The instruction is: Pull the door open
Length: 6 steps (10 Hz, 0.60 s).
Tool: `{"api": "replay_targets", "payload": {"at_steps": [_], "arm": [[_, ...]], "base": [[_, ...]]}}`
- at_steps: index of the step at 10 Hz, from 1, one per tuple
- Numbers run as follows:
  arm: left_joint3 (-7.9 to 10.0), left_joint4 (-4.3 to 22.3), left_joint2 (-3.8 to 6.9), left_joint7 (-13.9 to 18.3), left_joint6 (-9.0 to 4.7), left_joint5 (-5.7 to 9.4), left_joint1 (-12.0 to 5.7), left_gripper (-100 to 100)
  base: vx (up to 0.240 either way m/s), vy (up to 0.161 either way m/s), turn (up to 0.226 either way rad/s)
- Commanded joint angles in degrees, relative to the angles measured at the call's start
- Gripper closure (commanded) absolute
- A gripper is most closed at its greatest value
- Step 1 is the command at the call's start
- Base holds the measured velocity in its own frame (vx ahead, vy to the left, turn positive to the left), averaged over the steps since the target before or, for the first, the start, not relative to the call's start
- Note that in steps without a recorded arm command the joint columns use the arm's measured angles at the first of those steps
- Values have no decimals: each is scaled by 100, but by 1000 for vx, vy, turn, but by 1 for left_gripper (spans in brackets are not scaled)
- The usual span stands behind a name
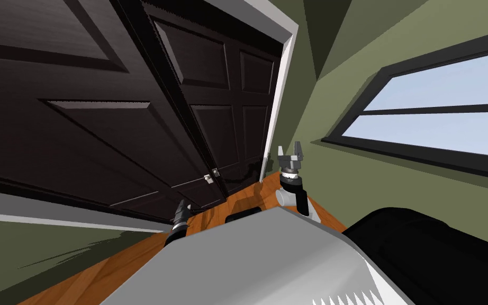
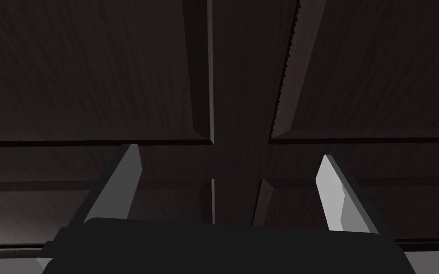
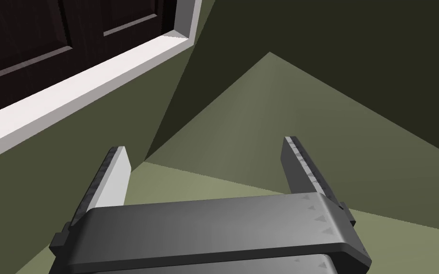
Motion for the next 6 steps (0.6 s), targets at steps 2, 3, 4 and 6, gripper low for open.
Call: {"api": "replay_targets", "payload": {"at_steps": [2, 3, 4, 6], "arm": [[-55, 57, -57, -10, -58, -29, -157, -100], [-93, 29, -95, -16, -62, -48, -228, -100], [-122, 7, -123, -19, -64, -63, -281, -100], [-205, -56, -200, -25, -72, -104, -425, -100]], "base": [[191, -6, -78], [216, -8, -111], [199, 4, -95], [213, -61, -140]]}}
